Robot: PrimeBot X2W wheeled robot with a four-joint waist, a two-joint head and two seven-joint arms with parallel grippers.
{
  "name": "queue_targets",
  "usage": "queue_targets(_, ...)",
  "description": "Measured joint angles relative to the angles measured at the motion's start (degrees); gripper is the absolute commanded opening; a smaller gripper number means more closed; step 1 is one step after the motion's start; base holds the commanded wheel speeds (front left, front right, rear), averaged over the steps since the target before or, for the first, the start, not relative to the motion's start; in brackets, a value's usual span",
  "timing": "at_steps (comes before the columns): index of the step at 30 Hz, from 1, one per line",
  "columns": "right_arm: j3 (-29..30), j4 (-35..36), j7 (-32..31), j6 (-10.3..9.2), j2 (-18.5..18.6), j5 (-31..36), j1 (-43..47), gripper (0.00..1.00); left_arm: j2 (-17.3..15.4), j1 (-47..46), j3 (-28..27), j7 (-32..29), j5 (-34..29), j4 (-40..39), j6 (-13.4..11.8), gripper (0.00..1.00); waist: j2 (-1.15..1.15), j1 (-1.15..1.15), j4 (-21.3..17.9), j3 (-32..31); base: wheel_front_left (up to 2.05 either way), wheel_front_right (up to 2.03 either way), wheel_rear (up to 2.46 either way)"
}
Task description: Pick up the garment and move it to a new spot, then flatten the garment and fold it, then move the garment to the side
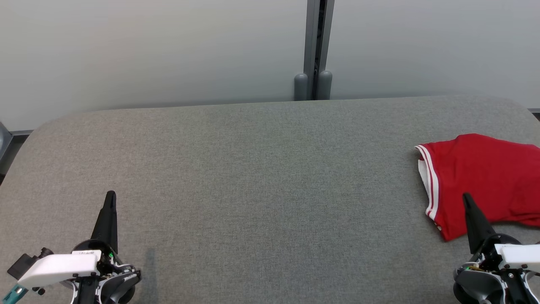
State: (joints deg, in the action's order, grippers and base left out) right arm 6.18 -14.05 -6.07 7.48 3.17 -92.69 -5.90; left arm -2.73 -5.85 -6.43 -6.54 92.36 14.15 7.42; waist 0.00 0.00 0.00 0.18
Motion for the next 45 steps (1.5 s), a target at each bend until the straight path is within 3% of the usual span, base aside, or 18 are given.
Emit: queue_targets(45, 0.2, 0.0, -0.4, 0.00, -0.2, 0.0, 0.0, 0.00, 0.0, 0.0, 0.0, 0.0, 0.0, 0.0, 0.0, 0.00, 0.00, 0.00, 0.0, 0.0, 0.00, 0.00, 0.00)
